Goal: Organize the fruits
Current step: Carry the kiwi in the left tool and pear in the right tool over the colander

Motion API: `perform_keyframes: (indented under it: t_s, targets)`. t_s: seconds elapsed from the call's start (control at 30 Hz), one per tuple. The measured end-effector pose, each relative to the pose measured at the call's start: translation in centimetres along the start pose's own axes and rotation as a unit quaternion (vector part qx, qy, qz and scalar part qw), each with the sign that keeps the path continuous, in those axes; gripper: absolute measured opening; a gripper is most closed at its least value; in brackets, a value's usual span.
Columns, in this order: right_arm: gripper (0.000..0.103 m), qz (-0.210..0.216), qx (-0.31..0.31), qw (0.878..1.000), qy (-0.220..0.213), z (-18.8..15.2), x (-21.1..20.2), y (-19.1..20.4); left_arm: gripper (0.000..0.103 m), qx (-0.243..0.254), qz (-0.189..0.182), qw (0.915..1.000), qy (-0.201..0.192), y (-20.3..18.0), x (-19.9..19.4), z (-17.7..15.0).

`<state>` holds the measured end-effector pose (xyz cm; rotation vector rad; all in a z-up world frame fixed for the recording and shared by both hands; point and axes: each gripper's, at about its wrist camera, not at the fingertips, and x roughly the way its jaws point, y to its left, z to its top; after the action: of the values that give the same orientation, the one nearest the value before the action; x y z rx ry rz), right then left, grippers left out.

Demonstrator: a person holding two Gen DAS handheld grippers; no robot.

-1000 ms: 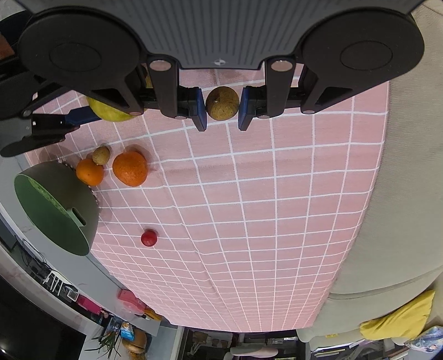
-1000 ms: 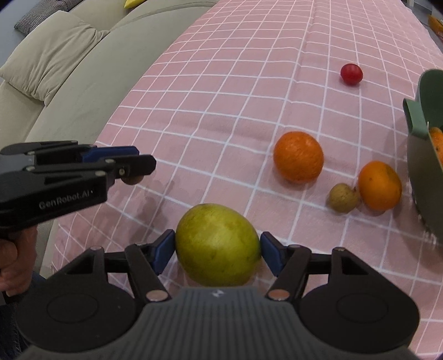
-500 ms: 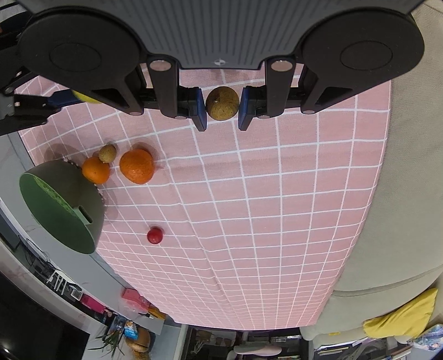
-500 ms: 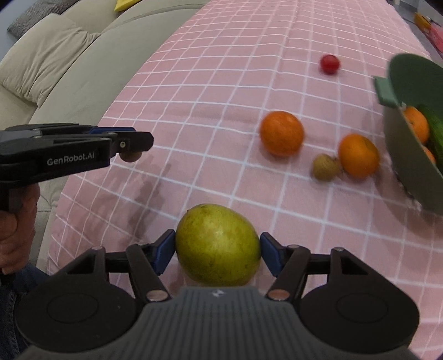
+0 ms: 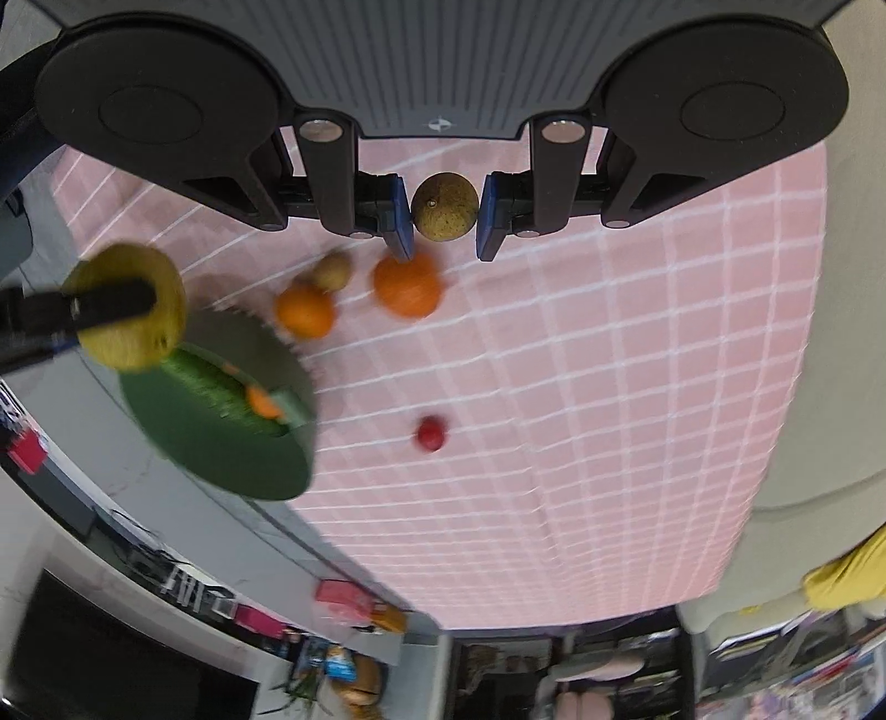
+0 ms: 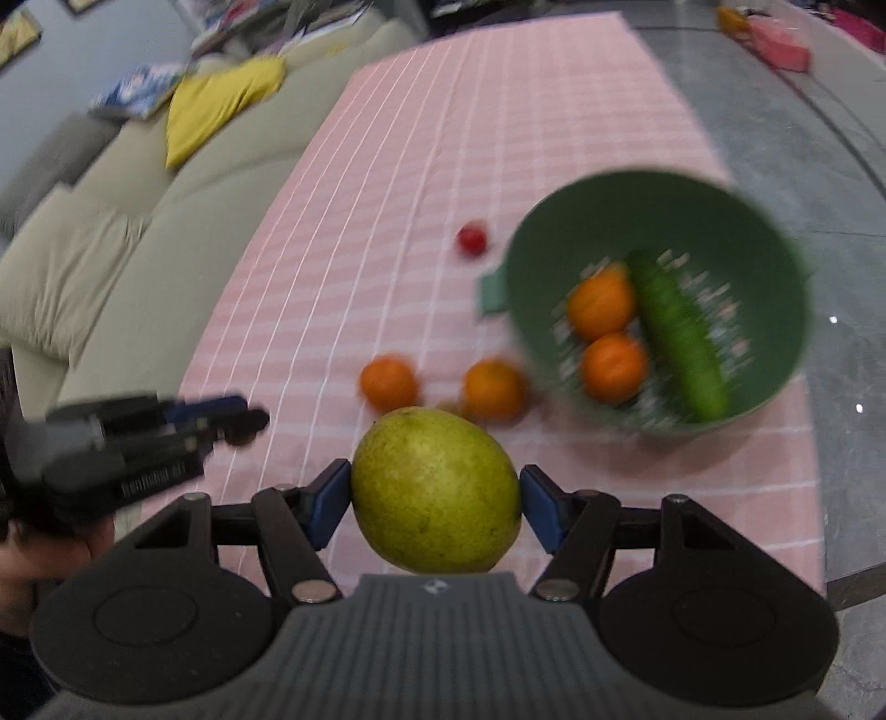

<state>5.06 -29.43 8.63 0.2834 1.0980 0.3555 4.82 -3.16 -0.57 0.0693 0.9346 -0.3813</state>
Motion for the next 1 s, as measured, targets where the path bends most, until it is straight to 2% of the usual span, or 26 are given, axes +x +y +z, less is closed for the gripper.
perform_keyframes:
  t_s: [0.3,0.57,0.8,1.0]
  targets:
    - [0.063,-0.014,0.050,0.996,-0.071,4.1,-4.0,-6.0,0.028,0.071,-0.025,0.9971,-0.010,-6.9,2.6,5.5]
    - [0.063,-0.043,0.092,0.990,-0.098,7.2,-3.2,-9.9,0.028,0.110,-0.043,0.9929,-0.009,-11.9,6.3,8.4]
    - [0.063,-0.064,0.104,0.989,-0.088,8.5,-1.1,-12.7,0.028,0.145,-0.047,0.9883,0.007,-15.3,9.8,9.1]
    - [0.063,-0.052,0.119,0.990,-0.062,9.1,0.9,-14.8,0.028,0.128,-0.073,0.9890,0.016,-16.4,11.7,9.5]
